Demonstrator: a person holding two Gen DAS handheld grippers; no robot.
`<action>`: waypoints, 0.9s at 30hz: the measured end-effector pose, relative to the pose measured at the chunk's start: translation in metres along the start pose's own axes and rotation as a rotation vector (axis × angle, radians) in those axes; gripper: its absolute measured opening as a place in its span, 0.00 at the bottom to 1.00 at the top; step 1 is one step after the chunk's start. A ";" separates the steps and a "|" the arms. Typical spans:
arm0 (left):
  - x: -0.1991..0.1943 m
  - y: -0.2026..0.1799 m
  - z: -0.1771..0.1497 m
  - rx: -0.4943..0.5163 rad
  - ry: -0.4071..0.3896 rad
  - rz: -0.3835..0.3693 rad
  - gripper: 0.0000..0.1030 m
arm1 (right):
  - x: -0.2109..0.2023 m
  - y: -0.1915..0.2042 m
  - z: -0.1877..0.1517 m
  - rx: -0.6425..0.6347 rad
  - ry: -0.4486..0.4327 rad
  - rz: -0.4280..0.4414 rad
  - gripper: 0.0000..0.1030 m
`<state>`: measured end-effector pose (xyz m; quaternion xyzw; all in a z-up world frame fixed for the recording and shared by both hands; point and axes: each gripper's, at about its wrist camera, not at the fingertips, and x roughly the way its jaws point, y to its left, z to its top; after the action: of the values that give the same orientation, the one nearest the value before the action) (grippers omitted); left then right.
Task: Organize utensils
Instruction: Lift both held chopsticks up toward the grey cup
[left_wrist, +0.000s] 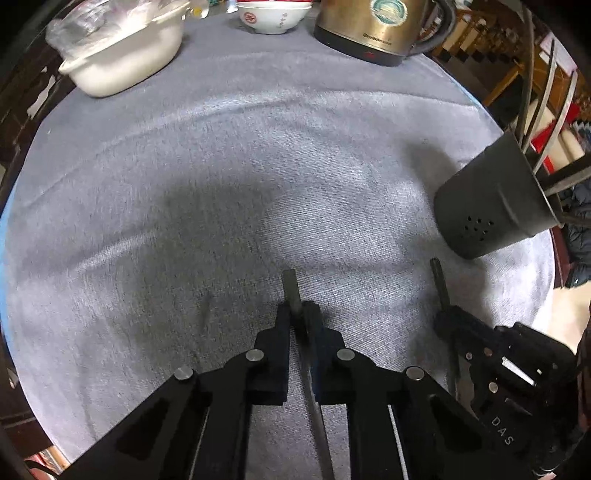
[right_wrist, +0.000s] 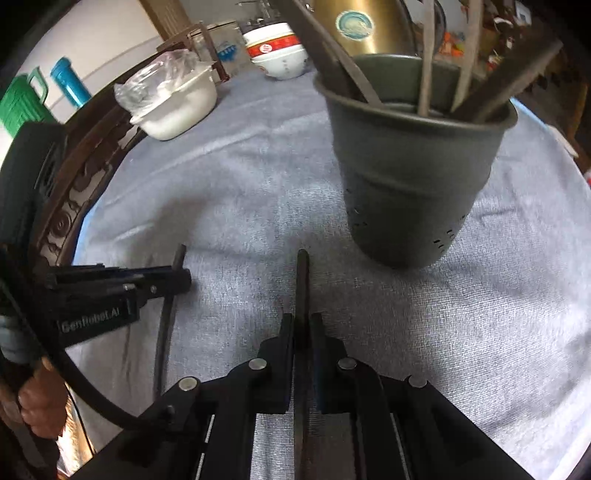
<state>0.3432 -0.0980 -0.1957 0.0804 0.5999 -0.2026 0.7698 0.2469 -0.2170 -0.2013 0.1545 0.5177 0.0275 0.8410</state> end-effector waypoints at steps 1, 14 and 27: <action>-0.001 0.000 -0.001 -0.007 -0.001 -0.001 0.09 | -0.001 -0.001 0.000 0.007 -0.001 0.010 0.08; -0.100 0.004 -0.031 -0.012 -0.201 0.003 0.07 | -0.093 0.011 -0.008 -0.053 -0.264 0.178 0.08; -0.191 -0.032 -0.039 0.060 -0.409 -0.011 0.07 | -0.194 0.001 -0.009 -0.044 -0.525 0.239 0.07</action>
<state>0.2572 -0.0714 -0.0200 0.0570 0.4251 -0.2368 0.8718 0.1493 -0.2536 -0.0372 0.1978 0.2595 0.0966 0.9403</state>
